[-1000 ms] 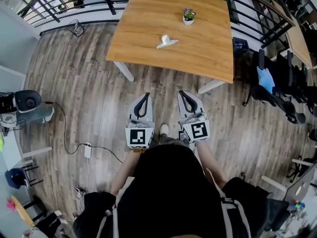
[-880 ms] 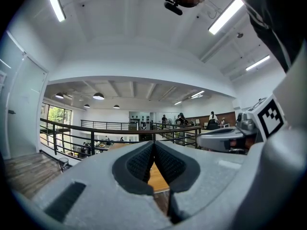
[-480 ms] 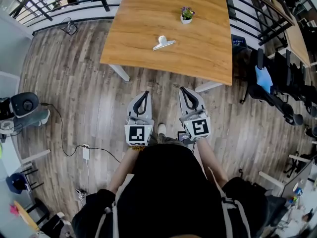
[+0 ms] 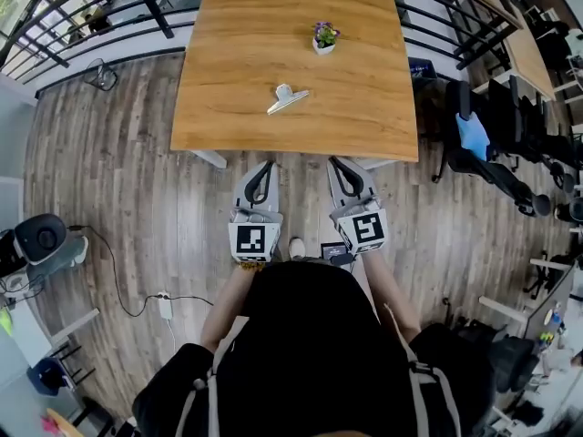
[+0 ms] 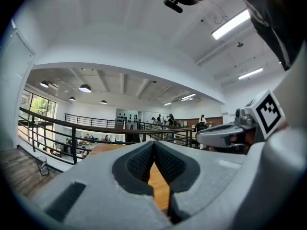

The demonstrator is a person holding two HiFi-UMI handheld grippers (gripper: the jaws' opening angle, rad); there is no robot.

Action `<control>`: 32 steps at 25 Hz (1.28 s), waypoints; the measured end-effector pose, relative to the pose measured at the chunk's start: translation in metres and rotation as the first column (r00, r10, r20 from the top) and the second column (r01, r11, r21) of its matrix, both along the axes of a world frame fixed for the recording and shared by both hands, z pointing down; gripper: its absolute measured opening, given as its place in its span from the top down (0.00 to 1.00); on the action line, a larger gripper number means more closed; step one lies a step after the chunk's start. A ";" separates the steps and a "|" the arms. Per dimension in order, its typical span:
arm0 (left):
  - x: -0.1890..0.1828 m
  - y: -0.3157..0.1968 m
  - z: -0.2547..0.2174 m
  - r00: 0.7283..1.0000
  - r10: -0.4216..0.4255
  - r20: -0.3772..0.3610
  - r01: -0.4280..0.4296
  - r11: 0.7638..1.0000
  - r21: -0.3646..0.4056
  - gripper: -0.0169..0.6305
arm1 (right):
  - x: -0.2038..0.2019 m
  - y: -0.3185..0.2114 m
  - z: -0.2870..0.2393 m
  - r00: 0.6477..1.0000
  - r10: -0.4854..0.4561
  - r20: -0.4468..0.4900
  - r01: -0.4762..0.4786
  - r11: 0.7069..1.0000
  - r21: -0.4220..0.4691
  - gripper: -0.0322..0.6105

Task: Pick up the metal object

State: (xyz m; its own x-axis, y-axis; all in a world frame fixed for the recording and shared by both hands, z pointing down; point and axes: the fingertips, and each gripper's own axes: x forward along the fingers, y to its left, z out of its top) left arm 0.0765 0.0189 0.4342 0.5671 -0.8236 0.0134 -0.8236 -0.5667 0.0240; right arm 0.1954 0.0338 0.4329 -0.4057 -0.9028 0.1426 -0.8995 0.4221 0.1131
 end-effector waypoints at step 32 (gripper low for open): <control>-0.070 -0.139 -0.003 0.989 0.080 -0.124 -0.078 0.997 0.022 0.96 | -0.067 -0.148 0.001 0.994 0.096 -0.046 -0.098 0.995 -0.028 0.95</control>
